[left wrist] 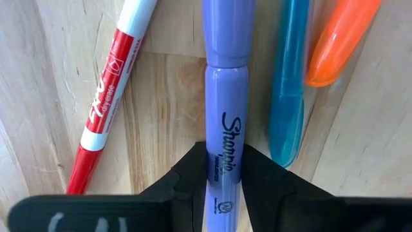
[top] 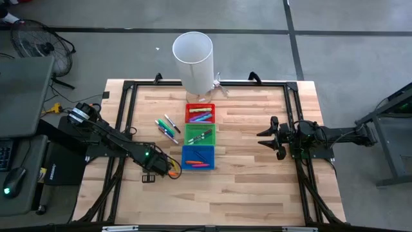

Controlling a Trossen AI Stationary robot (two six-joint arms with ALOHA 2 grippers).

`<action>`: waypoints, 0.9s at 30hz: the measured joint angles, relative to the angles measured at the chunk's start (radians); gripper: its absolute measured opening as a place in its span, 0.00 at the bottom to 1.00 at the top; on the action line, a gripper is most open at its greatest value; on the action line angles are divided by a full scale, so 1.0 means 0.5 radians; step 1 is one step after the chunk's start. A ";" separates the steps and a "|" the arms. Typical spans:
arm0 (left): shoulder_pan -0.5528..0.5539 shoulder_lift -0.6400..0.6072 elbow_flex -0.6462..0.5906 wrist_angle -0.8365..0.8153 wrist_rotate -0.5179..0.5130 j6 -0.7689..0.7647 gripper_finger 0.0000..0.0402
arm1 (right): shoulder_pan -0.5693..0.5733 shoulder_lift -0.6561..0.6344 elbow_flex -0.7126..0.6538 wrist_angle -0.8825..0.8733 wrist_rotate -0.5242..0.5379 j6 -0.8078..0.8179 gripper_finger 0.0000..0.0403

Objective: Pick & Place Markers
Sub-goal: Put the light violet highlighter into the red bin

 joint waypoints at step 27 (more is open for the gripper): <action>-0.001 -0.139 -0.006 -0.060 -0.054 0.001 0.17 | 0.000 0.000 0.000 0.000 0.000 -0.003 0.37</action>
